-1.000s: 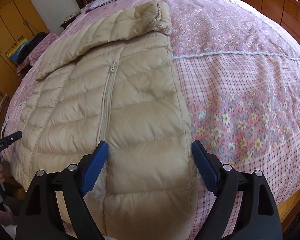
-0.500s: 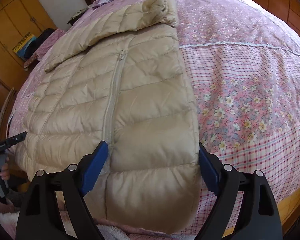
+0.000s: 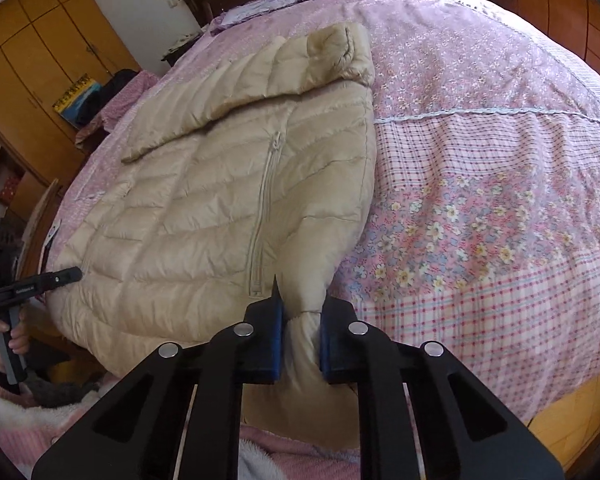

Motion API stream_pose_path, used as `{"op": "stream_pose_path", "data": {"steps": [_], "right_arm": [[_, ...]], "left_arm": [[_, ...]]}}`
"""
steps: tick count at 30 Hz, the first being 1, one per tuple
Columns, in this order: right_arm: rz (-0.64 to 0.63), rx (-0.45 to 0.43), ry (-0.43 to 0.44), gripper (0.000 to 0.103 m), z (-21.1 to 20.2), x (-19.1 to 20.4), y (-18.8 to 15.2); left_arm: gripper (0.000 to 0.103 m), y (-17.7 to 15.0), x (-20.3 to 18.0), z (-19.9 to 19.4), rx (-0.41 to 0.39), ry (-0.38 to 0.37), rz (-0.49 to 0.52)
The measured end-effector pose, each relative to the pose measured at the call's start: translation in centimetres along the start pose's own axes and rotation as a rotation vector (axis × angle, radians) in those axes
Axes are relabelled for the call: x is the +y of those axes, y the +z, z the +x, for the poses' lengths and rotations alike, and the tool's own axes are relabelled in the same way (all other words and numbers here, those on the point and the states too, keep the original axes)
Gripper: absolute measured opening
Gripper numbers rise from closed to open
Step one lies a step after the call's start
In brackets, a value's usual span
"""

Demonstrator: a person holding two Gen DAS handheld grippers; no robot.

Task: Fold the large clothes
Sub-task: 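Grasp the jacket hem edge with both tools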

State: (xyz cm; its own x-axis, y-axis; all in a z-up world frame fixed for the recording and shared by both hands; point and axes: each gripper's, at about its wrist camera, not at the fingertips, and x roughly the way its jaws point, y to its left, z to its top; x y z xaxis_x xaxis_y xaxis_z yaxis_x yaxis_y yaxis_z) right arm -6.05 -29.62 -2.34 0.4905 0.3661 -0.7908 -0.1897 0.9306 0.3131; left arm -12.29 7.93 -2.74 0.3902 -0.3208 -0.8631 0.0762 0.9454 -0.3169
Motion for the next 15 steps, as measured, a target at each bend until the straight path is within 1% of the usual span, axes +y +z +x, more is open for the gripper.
{"op": "stream_pose_path", "data": {"steps": [3, 9, 12, 15], "right_arm": [[0.010, 0.003, 0.013, 0.014, -1.2, 0.2, -0.2], [0.022, 0.012, 0.041, 0.013, -4.2, 0.2, -0.8], [0.027, 0.000, 0.048, 0.013, -5.6, 0.4, -0.8], [0.020, -0.041, 0.057, 0.013, -6.7, 0.6, 0.0]], "left_arm": [[0.015, -0.9, -0.7, -1.7, 0.009, -0.007, 0.006], [0.015, -2.7, -1.4, -4.4, 0.036, -0.027, -0.018], [0.015, -2.6, -1.8, -5.7, 0.023, -0.036, -0.024], [0.014, -1.8, -2.4, -7.0, -0.024, -0.034, -0.010]]}}
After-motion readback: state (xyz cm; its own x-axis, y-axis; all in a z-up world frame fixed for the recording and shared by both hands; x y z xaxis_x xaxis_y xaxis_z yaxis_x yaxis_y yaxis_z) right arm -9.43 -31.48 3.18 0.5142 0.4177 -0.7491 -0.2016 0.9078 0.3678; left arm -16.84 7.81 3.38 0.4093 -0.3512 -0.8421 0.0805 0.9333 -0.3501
